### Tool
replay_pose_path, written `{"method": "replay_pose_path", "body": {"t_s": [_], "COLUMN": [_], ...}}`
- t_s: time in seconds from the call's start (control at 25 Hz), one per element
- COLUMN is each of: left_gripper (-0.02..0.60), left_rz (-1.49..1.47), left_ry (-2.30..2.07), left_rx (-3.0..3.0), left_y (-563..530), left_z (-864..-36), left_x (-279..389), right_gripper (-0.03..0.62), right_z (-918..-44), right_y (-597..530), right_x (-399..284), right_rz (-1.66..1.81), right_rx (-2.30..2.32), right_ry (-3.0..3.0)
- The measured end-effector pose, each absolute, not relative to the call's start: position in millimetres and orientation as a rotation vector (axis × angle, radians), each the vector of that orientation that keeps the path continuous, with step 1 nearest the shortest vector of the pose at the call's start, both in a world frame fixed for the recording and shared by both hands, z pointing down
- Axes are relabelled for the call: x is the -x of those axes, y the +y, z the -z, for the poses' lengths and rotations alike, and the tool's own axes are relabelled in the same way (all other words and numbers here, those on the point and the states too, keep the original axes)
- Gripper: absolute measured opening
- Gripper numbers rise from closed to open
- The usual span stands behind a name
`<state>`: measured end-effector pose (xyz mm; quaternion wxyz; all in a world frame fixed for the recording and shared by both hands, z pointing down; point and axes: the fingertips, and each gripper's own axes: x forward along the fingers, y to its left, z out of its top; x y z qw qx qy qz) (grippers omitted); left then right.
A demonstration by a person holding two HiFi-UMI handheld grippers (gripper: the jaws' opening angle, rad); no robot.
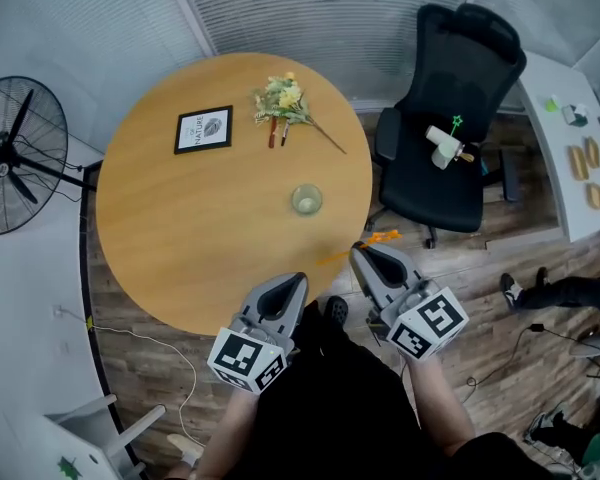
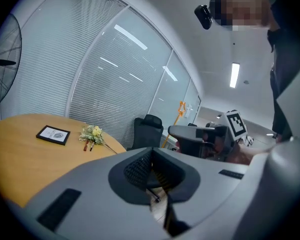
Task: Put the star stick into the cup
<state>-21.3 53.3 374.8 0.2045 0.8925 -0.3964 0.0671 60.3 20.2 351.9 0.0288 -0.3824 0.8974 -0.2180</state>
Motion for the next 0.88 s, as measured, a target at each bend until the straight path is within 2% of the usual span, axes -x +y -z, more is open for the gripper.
{"method": "replay_pose_path", "body": {"t_s": [0.32, 0.88], "left_gripper": [-0.002, -0.002], "left_rz": [-0.157, -0.199], "left_ry": [-1.08, -0.996], "left_rx": [-2.503, -2.442], "left_y": [18, 1], "left_z": [-371, -410], "left_x": [48, 80], "right_gripper": [0.021, 0.021], "right_z": [-337, -363], "right_y": [-18, -42], "right_x": [-37, -24], "right_rz": [0.601, 0.669], "right_rx": [1.247, 1.441], "right_ry": [2.807, 2.722]}}
